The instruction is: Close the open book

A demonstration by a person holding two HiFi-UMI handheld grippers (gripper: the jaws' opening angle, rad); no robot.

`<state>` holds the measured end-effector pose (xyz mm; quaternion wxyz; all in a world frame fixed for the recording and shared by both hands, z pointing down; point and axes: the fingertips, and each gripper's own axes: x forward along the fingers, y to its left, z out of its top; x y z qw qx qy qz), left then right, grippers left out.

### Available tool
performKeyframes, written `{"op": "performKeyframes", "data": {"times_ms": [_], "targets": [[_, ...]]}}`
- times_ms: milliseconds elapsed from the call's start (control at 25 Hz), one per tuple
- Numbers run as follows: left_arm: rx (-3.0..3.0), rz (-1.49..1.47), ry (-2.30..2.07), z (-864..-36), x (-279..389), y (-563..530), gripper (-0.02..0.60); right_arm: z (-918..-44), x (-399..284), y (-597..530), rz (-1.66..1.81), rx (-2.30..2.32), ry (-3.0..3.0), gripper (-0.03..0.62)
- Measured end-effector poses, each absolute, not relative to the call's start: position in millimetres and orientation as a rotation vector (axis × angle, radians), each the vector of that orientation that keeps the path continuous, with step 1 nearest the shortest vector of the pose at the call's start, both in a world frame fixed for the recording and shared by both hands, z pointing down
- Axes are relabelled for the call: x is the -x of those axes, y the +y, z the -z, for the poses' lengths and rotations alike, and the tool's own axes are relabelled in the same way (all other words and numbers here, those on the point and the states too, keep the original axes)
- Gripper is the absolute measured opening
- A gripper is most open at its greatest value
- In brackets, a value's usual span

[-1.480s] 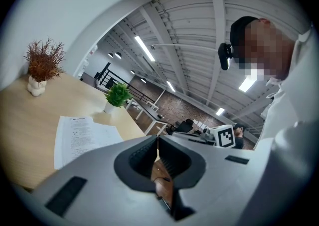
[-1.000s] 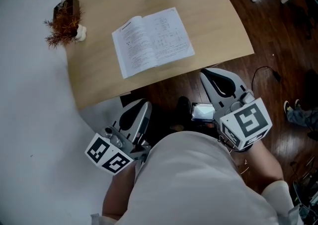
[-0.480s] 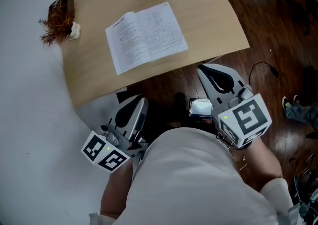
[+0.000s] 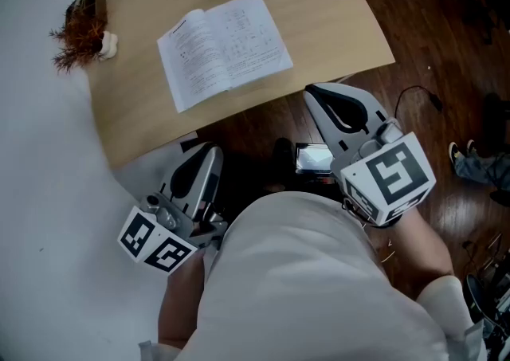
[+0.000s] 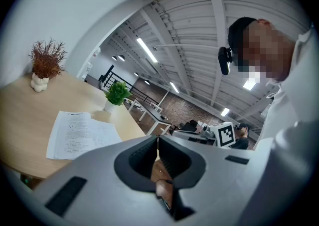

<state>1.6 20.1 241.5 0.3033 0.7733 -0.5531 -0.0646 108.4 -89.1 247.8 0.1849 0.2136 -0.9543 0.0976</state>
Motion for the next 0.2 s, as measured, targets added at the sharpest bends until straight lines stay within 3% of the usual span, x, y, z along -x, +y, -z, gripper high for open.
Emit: {"op": "performKeyframes", "data": {"times_ms": [200], "targets": [[-2.061,0.172,-1.468,-241.0,-0.1,19.1,-0.002,-248.6,-106.7,-90.4,-0.265,-0.606,-2.690,0.002]]}}
